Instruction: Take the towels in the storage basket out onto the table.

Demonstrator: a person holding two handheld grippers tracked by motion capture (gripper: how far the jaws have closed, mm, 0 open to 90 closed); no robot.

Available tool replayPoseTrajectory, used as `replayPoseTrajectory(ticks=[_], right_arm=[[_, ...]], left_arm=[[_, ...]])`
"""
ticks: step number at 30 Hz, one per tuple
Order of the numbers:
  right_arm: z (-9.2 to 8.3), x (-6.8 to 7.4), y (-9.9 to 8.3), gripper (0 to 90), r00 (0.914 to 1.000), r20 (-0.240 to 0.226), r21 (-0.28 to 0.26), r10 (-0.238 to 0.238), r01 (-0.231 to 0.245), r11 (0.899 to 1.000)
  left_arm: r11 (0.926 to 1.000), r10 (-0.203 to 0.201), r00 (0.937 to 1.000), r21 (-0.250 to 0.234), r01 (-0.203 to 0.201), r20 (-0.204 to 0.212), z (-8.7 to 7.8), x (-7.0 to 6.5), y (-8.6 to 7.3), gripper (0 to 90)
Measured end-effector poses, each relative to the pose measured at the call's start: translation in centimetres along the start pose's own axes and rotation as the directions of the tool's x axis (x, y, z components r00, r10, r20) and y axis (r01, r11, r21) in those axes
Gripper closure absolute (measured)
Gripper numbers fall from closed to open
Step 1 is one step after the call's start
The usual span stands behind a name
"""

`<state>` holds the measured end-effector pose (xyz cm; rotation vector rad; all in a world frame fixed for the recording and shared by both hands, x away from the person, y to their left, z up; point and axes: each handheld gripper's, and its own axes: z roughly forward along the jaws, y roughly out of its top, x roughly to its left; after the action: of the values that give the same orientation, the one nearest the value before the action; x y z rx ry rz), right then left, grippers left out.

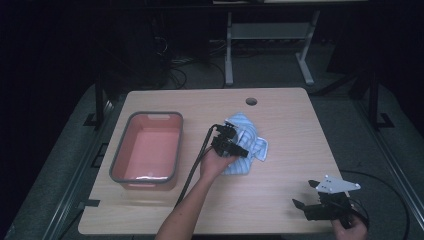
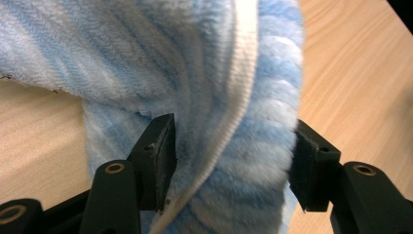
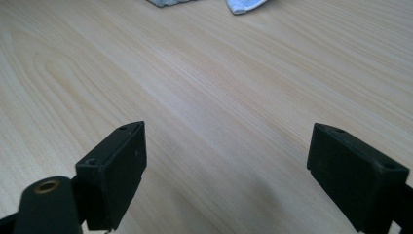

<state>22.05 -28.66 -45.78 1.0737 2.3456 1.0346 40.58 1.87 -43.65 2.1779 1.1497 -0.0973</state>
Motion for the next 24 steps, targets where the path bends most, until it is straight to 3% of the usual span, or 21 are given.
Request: replayPoseTrajectory(ticks=[8,15,24], right_arm=[[0.0,0.2,0.0,13.8,1.0,-0.005,-0.003,-0.004,0.004,1.0],[-0.1,0.2,0.0,13.8,1.0,-0.006,-0.005,-0.005,0.005,1.0],[0.1,0.3,0.1,13.8,0.9999,-0.008,0.002,-0.012,0.012,1.0]], left_arm=[[0.9989,-0.033,0.998,-0.033,0.034,0.054,-1.2,0.2,-0.8,37.2],[0.9983,-0.028,0.9977,-0.05,0.031,0.061,-2.1,0.2,-1.5,35.7],[0.9984,0.006,0.9981,-0.056,-0.002,0.061,-3.5,-0.1,-2.1,35.2]])
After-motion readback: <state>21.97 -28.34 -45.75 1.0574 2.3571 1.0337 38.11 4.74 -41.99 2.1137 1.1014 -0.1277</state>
